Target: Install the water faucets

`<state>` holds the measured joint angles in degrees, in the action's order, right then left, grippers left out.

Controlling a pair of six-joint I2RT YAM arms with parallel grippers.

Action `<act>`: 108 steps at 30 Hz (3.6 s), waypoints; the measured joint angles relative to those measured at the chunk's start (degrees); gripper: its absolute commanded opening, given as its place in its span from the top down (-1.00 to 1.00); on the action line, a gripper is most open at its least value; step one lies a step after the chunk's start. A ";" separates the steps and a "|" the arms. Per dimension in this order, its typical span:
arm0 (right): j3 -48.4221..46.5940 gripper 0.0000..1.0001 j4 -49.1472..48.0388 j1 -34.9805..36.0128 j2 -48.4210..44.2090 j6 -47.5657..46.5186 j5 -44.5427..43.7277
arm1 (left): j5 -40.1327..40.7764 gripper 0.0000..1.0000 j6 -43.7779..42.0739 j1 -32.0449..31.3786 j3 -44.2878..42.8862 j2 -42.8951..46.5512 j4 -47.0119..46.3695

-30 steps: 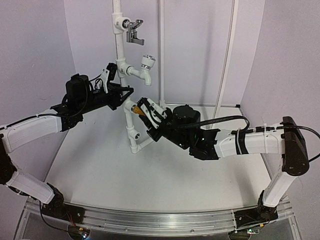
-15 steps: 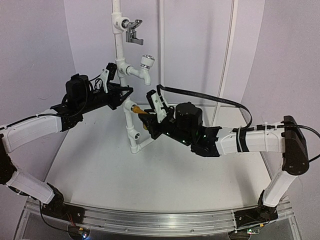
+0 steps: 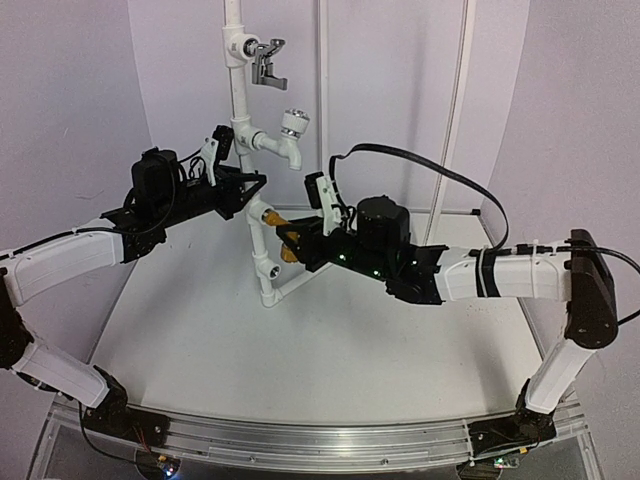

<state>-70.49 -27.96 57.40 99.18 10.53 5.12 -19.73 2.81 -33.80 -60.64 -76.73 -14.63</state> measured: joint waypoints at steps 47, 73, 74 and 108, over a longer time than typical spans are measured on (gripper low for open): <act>-0.87 1.00 -13.59 -9.98 6.68 57.03 28.05 | 3.96 1.00 0.00 -0.44 -0.01 -0.07 0.01; 4.11 -0.11 -26.27 -11.24 8.52 90.46 22.52 | 4.95 1.00 -0.08 -2.09 0.29 0.27 0.05; 4.38 -0.18 -26.03 -11.92 8.52 90.54 21.31 | 4.96 1.00 -0.12 -2.41 0.45 0.44 0.08; 14.94 -0.83 23.83 -10.09 -28.42 -53.12 12.29 | 4.81 1.00 -0.35 -3.34 1.14 1.29 0.13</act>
<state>-55.55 -4.13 47.31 70.76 -42.59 17.41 -14.92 2.46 -37.15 -59.51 -75.44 -14.50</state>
